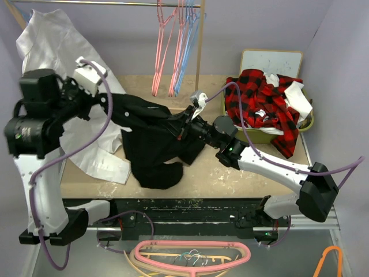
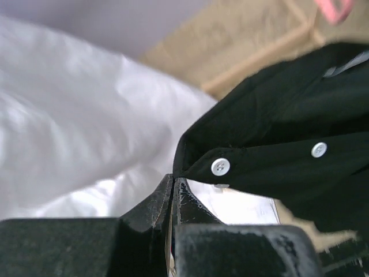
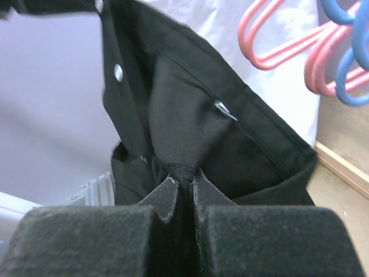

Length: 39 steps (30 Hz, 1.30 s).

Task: Place the shirt on the hanger

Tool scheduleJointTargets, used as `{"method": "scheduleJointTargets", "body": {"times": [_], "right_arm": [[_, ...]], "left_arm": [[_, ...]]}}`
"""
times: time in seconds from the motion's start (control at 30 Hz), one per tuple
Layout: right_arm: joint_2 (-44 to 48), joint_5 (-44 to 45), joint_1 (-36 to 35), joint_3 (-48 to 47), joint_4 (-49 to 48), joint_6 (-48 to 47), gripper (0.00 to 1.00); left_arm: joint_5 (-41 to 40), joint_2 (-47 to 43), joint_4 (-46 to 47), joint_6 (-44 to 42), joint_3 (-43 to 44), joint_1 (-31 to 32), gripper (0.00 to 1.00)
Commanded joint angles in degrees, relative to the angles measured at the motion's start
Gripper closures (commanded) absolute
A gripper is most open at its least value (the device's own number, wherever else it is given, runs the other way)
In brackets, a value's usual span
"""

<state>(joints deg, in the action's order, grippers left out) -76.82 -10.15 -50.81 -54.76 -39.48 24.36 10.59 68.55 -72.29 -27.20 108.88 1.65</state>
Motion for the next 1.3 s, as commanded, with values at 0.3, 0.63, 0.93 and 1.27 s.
{"method": "scheduleJointTargets", "body": {"times": [0.3,0.63,0.93,1.27], "right_arm": [[-1.6,-4.8,-0.3,15.3,-12.6,9.1,0.48],[8.8,3.9,-0.2,31.0,-12.5,5.4,0.00],[-7.5,2.0,3.9,17.5,-24.7,2.4,0.00],[-22.5,-21.7,7.1,7.4,-32.8,-1.5,0.00]], "left_arm": [[21.9,-6.6,-1.8,-6.6,-25.3,-0.1,1.00],[30.0,-6.1,-9.2,-13.2,-29.2,-0.1,1.00],[38.7,-6.5,-16.2,-17.3,-20.0,-0.1,0.93],[35.3,-8.6,-16.3,-19.7,-14.0,-0.1,0.94]]}}
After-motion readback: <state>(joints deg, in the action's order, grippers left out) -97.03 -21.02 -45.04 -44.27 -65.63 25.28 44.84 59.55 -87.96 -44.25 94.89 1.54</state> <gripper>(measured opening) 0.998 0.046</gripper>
